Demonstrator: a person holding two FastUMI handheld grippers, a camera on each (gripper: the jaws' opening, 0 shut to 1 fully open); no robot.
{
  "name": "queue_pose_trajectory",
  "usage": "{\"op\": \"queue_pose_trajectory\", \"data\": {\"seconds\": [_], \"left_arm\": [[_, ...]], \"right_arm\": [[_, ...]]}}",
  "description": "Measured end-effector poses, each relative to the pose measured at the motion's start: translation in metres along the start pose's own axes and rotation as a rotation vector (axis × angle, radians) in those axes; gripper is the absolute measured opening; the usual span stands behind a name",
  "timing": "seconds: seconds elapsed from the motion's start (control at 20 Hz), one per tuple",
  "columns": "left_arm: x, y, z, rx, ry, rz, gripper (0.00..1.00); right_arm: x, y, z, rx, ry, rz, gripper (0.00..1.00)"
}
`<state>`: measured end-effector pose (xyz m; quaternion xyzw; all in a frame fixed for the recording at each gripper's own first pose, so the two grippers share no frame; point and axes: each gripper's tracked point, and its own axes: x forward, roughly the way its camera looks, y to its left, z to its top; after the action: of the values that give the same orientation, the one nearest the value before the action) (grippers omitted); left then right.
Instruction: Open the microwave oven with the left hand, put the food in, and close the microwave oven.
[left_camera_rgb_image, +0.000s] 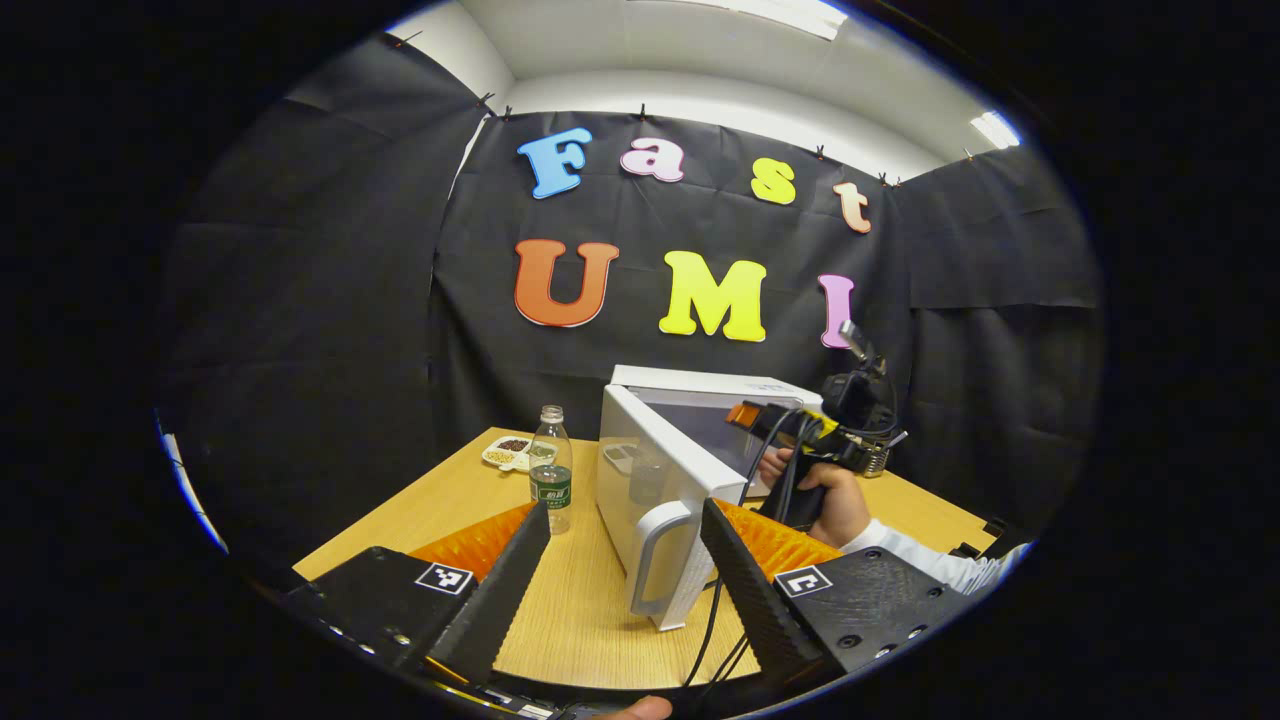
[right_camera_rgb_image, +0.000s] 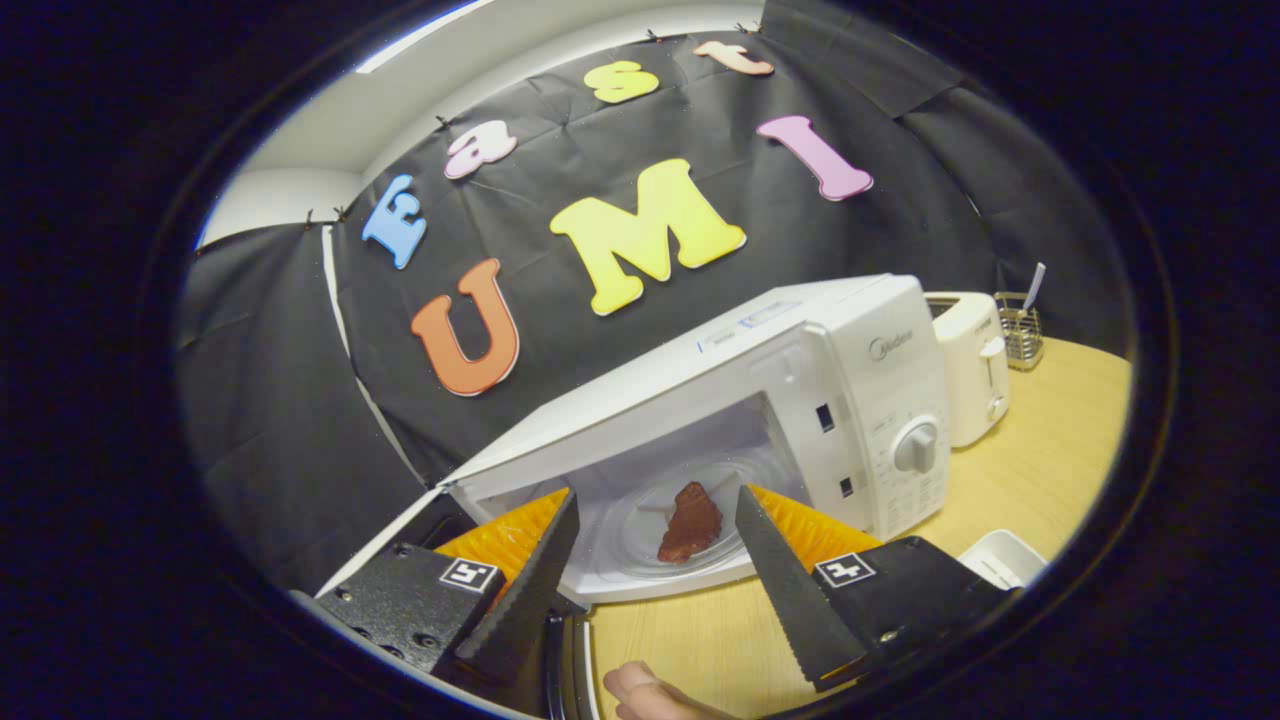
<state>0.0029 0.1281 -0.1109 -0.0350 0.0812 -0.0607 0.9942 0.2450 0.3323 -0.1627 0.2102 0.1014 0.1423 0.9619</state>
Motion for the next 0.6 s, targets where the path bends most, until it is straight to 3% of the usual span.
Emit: {"op": "queue_pose_trajectory", "data": {"seconds": [0.1,0.3,0.35,0.4,0.45,0.5,0.55,0.6], "left_arm": [[-0.002,0.006,-0.005,-0.005,0.006,0.026,0.94],[-0.005,0.002,-0.013,-0.04,0.015,0.027,0.94],[-0.005,0.004,-0.013,-0.046,0.014,0.035,0.94],[-0.004,0.006,-0.011,-0.049,0.006,0.045,0.94],[-0.003,0.008,-0.006,-0.048,-0.007,0.053,0.94],[-0.002,0.009,-0.004,-0.047,-0.02,0.057,0.94],[-0.001,0.012,-0.005,-0.048,-0.024,0.064,0.94],[0.0,0.014,-0.005,-0.049,-0.023,0.07,0.93]], "right_arm": [[-0.035,-0.005,0.024,-0.092,-0.057,-0.019,1.0],[-0.066,-0.035,0.063,-0.309,-0.174,-0.189,1.0],[-0.063,-0.044,0.059,-0.335,-0.153,-0.228,1.0],[-0.06,-0.051,0.051,-0.352,-0.113,-0.243,0.89],[-0.053,-0.057,0.039,-0.357,-0.064,-0.252,1.0],[-0.048,-0.065,0.03,-0.358,-0.026,-0.264,0.9],[-0.046,-0.07,0.027,-0.352,-0.015,-0.263,0.9],[-0.045,-0.075,0.025,-0.349,-0.019,-0.27,1.0]]}}
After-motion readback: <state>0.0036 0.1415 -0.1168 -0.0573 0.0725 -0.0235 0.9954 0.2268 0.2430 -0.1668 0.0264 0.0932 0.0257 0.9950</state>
